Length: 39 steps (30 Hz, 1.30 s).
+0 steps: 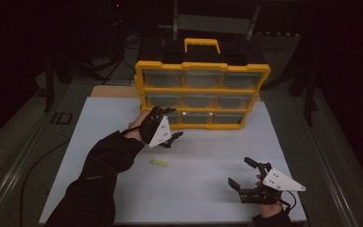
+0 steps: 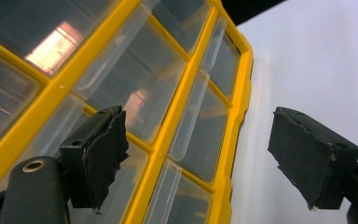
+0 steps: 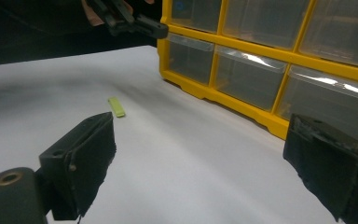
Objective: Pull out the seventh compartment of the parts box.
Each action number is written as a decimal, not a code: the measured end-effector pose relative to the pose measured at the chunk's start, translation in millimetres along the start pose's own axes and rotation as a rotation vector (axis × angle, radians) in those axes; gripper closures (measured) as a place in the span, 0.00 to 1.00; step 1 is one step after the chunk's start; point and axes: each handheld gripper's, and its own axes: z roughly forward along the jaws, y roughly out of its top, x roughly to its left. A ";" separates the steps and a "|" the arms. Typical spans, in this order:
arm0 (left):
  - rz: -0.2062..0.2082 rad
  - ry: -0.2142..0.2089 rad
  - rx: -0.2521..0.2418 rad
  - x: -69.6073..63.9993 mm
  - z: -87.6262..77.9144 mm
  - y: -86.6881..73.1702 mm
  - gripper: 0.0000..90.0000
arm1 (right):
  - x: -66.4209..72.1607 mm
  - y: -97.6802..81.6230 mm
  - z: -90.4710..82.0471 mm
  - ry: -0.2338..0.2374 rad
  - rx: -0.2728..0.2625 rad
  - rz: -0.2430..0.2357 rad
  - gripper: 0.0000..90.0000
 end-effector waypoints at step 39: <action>0.237 0.079 0.173 -8.8 49.9 -38.3 0.57 | -1.2 -2.0 1.2 0.010 0.010 0.019 0.10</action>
